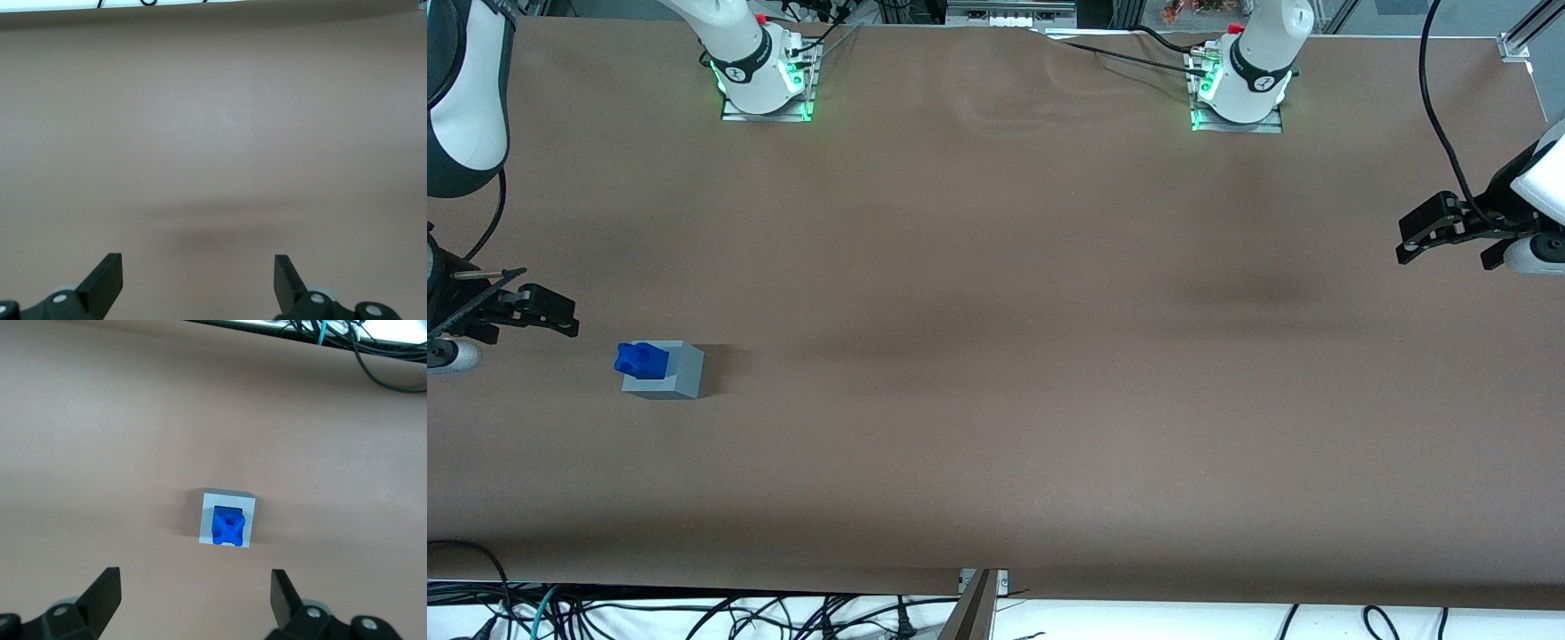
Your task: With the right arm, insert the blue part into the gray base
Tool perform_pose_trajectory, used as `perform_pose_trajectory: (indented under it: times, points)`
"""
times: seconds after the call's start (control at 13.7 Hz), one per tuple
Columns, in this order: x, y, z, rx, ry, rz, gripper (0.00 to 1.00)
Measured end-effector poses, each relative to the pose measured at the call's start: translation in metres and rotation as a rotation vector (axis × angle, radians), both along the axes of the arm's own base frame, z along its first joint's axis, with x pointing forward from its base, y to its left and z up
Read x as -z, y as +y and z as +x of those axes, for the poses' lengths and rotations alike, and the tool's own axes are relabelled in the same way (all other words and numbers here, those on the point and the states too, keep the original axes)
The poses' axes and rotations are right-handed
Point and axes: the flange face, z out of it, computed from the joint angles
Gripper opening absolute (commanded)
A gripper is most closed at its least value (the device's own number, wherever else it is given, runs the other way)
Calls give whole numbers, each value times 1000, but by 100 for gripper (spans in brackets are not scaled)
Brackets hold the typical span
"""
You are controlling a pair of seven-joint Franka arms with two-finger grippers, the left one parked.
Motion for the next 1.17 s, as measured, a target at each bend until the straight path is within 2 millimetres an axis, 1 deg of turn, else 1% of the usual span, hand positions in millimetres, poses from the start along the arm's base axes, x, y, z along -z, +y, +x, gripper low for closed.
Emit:
perform_pose_trajectory:
  times: [0.07, 0.15, 0.29, 0.36, 0.44, 0.66, 0.8, 1.17]
  points:
    - [-5, -8, -1, 10, -13, 2, 99]
    - [-10, -20, -3, 27, -27, 5, 99]
    - [-17, -46, -14, 52, -39, 32, 99]
    - [-22, -52, -20, 49, -50, 45, 99]
    - [-25, -52, -26, 38, -55, 48, 99]
    - [-29, -37, -40, -6, -40, 6, 99]
    - [-29, -30, -47, -21, -29, -1, 99]
    - [-23, -28, -51, -25, 2, 2, 99]
